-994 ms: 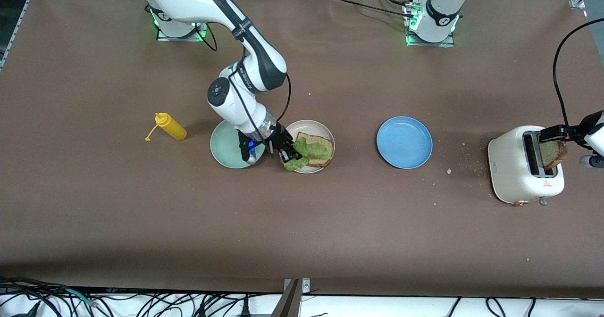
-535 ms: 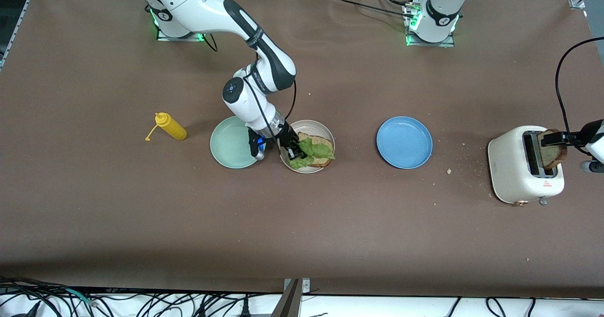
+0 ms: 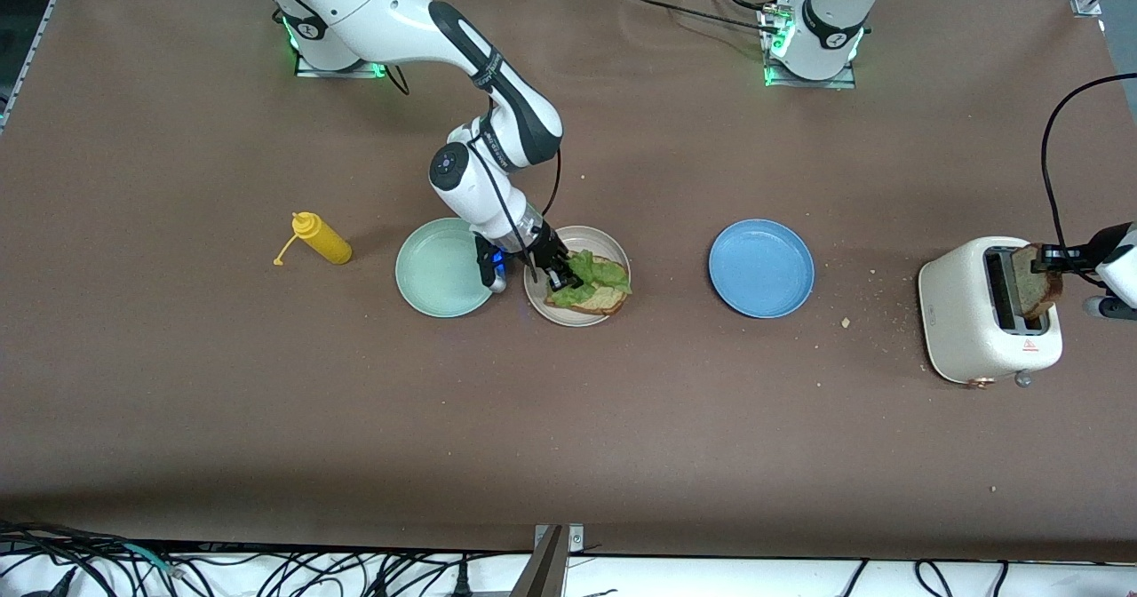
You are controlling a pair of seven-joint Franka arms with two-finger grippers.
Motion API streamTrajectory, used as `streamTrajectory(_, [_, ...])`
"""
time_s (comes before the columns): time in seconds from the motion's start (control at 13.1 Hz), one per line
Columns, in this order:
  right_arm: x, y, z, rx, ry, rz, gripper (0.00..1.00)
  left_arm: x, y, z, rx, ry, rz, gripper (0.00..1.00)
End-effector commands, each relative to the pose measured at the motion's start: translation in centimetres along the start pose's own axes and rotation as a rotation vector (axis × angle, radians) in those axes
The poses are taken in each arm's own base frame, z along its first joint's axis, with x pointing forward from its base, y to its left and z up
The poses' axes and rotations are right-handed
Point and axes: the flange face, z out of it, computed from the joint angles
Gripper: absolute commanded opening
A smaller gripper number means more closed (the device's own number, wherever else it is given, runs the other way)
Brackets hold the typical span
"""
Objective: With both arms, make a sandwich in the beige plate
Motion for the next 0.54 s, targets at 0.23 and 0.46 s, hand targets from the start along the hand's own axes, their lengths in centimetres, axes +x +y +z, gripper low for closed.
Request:
streamTrajectory(0.23, [1.7,-0.6,-1.1,0.016,0.002,0.025,0.99,-1.0,0.8,-8.9,0.054,0.027,0.035,0.00])
streamTrajectory(0.46, [3.4,-2.3,-2.5,-0.020,-0.008,0.038,0.99,-1.2,3.7,-12.7,0.025,-0.005,0.072,0.00])
